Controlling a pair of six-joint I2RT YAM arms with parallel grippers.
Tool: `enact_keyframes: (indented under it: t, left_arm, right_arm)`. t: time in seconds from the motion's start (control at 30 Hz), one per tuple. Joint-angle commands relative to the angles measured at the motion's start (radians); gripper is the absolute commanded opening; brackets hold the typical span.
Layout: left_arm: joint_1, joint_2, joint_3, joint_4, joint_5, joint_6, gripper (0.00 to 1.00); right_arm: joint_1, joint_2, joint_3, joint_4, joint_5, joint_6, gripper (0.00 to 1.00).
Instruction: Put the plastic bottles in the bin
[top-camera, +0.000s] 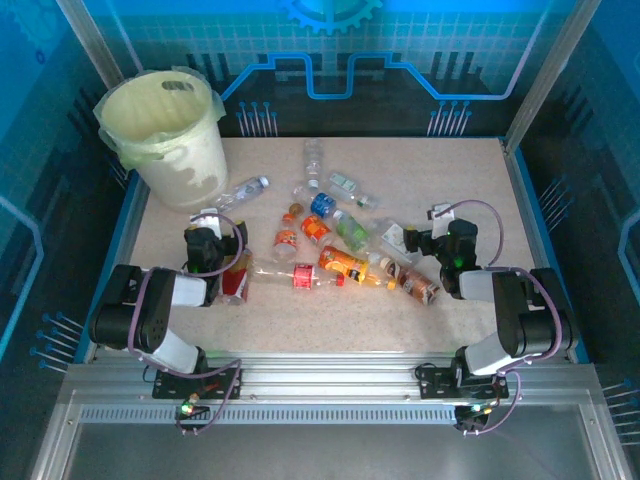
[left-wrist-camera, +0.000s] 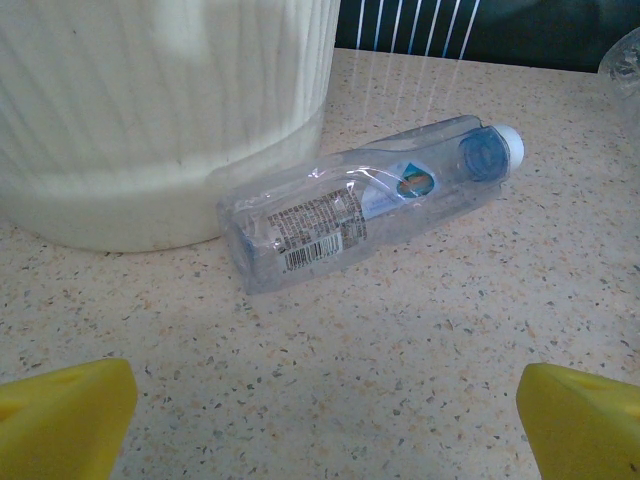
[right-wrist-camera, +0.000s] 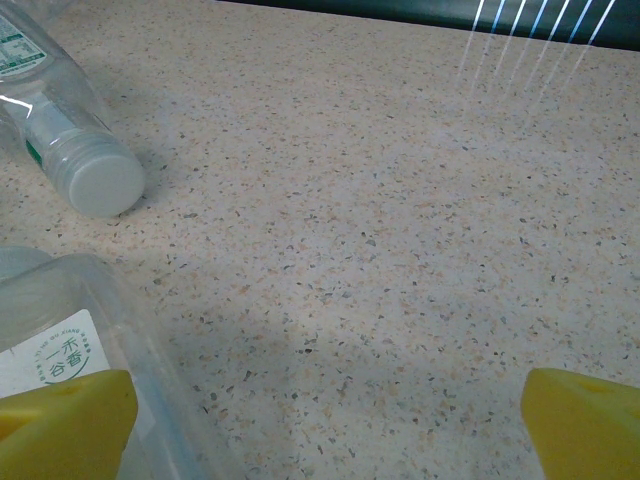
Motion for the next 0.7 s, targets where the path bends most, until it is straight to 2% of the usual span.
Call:
enact_keyframes:
  t: [0.0, 0.23, 0.37, 0.47, 0.53, 0.67]
  left_arm:
    - [-0.004, 0.002, 0.008, 0.041, -0.011, 0.031, 0.99]
    - [-0.005, -0.125, -0.008, -0.04, -0.031, 0.025, 0.99]
    - [-0.034, -0.307, 0.023, -0.236, -0.152, -0.004, 0.99]
    - [-0.042, -0.473, 0.122, -0.6, -0.246, -0.175, 0.99]
    - [-0.044, -0.559, 0.204, -0.881, -0.297, -0.352, 0.99]
    - [-0.044, -0.674, 0.312, -1.317, -0.268, -0.63, 0.99]
  right_arm:
    - [0.0, -0.003, 0.015, 0.02, 0.011, 0.011, 1.0]
    - [0.002, -0.081, 0.052, -0.103, 0.014, 0.008, 1.0]
    - [0.023, -0.221, 0.098, -0.303, 0.058, 0.038, 1.0]
    - [0.025, -0.296, 0.207, -0.594, 0.053, 0.157, 1.0]
    - [0.03, -0.315, 0.269, -0.743, 0.02, 0.244, 1.0]
    - [0.059, -0.311, 0.331, -0.979, 0.016, 0.446, 1.0]
